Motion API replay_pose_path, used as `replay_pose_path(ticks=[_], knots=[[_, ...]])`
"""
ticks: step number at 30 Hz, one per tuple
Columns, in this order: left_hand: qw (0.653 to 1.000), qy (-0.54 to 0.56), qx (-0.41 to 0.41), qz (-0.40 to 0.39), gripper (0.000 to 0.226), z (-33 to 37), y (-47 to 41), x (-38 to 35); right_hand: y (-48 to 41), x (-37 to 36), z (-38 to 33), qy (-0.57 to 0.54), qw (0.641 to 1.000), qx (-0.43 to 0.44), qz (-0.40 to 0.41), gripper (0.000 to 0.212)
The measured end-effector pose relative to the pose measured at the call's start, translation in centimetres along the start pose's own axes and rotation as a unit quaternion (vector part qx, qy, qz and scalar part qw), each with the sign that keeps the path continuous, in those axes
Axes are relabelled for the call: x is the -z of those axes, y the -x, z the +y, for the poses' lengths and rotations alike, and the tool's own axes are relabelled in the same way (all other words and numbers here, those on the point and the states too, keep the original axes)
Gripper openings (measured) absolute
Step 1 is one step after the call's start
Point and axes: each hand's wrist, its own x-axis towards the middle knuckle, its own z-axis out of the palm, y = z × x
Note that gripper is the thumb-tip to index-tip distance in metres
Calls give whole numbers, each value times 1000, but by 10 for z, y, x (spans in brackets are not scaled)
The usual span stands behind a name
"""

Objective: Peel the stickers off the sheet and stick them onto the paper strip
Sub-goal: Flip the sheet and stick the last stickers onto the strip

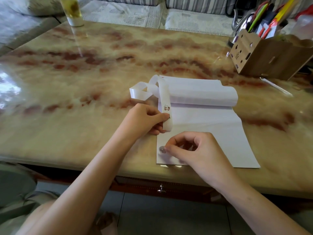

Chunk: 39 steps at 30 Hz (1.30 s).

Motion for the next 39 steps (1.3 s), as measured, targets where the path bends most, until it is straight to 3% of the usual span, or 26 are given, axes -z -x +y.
replay_pose_path(ticks=[10,17,39], knots=[[1000,-3,0,-1,19,0,1,1,-1,2,-1,42,999,12,-8,9],[1000,-4,1,-1,20,1,2,0,-2,2,-2,1,999,-11,-42,6],[1000,-8,-2,2,21,-1,0,0,4,-13,2,114,993,-20,31,8]])
